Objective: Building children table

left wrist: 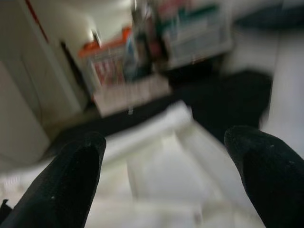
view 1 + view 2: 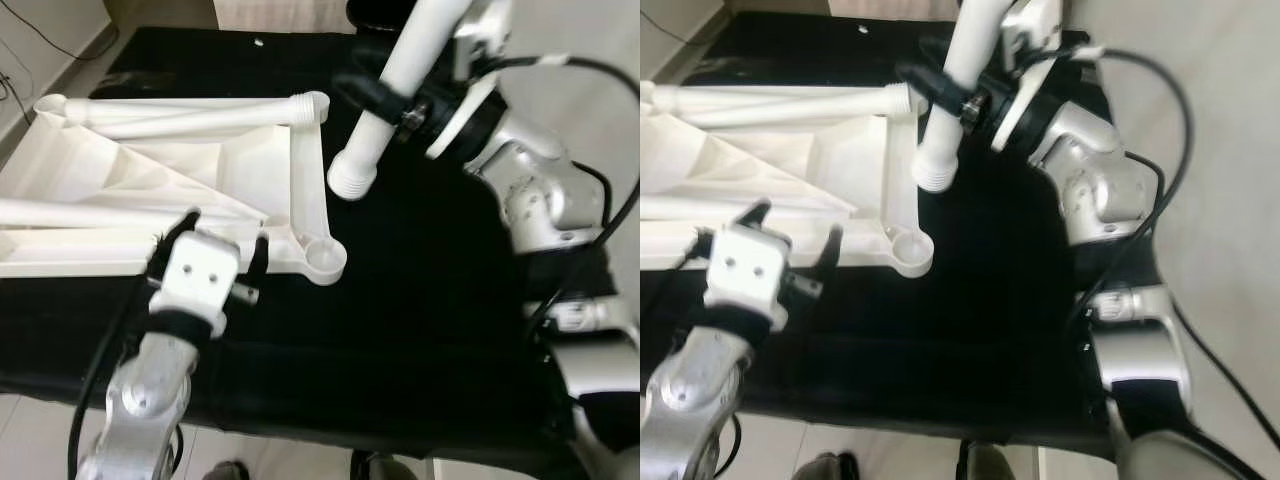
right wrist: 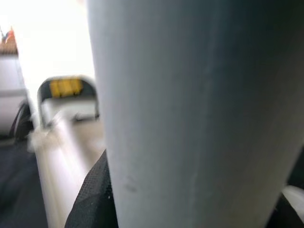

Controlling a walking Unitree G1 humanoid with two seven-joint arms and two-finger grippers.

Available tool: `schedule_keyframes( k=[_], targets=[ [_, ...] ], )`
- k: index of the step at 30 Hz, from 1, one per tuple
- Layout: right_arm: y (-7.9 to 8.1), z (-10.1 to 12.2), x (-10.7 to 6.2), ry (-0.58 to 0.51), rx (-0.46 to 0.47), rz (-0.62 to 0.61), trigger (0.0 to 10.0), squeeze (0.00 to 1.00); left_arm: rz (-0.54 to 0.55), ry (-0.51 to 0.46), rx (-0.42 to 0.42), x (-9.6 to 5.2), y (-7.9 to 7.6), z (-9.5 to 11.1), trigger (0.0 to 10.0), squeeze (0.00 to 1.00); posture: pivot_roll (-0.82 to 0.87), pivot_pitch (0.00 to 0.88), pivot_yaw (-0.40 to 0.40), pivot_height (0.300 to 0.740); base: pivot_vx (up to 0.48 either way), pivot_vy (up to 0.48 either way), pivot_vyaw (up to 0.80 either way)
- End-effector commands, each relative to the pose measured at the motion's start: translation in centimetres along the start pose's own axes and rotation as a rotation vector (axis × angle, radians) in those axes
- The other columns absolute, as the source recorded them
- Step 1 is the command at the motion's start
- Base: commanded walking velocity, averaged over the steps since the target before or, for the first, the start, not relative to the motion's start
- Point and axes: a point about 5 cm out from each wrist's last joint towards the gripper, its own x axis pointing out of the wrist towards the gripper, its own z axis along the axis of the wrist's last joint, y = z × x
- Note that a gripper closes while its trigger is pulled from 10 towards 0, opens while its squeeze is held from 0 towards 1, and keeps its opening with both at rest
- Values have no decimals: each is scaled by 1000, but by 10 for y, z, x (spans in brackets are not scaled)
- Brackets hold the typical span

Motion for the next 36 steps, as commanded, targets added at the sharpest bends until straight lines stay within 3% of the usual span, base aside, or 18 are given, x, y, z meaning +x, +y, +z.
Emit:
schedule_keyframes(
  k=[1,2,4,8,9,11,13,14,16,17,19,20,30,31,33,36],
  targets=[
    [8,-7,5,27,-16,-64,10000,0,-9,-19,-29,10,6,5,10000,0,44,21,-52,740,0,0,0],
    [9,-14,8,49,-6,-122,10000,0,-22,-55,-53,18,9,13,10000,0,44,12,-51,740,0,0,0],
    [9,-14,8,49,-6,-122,10000,0,-22,-55,-53,18,9,13,10000,0,44,12,-51,740,0,0,0],
    [3,-31,14,156,-58,-318,10000,0,-103,-172,-117,36,10,37,10000,0,43,0,-49,740,0,0,0],
    [4,-33,16,170,-102,-327,10000,0,-129,-222,-132,41,10,48,10000,0,42,0,-48,740,0,0,0],
    [4,-33,16,170,-102,-327,10000,0,-129,-222,-132,41,10,48,10000,0,42,0,-48,740,0,0,0],
    [9,-33,19,173,-137,-317,10000,0,-141,-259,-142,46,12,56,10000,0,43,0,-44,740,0,0,0],
    [20,-29,24,153,-175,-261,10000,0,-144,-285,-150,51,14,62,10000,0,42,0,-41,740,0,0,0],
    [20,-29,24,153,-175,-261,10000,0,-144,-285,-150,51,14,62,10000,0,42,0,-41,740,0,0,0],
    [44,-27,34,122,-218,-160,10000,0,-142,-317,-162,62,16,67,10000,0,39,0,-36,740,0,0,0],
    [44,-27,34,122,-218,-160,10000,0,-142,-317,-162,62,16,67,10000,0,39,0,-36,740,0,0,0],
    [59,-28,39,109,-220,-108,10000,0,-140,-343,-180,70,18,71,10000,0,35,0,-34,740,0,0,0],
    [73,-25,43,82,-222,-64,10000,0,-128,-351,-227,81,26,73,10000,0,26,0,-25,740,0,0,0],
    [83,-24,43,69,-235,-14,10000,0,-199,-321,-274,85,22,68,10000,0,19,0,-19,740,0,0,0],
    [83,-24,43,69,-235,-14,10000,0,-199,-321,-274,85,22,68,10000,0,19,0,-19,740,0,0,0],
    [83,-25,44,67,-233,-42,10000,0,-292,-313,-304,83,14,67,10000,0,19,0,-17,740,0,0,0]
  ],
)
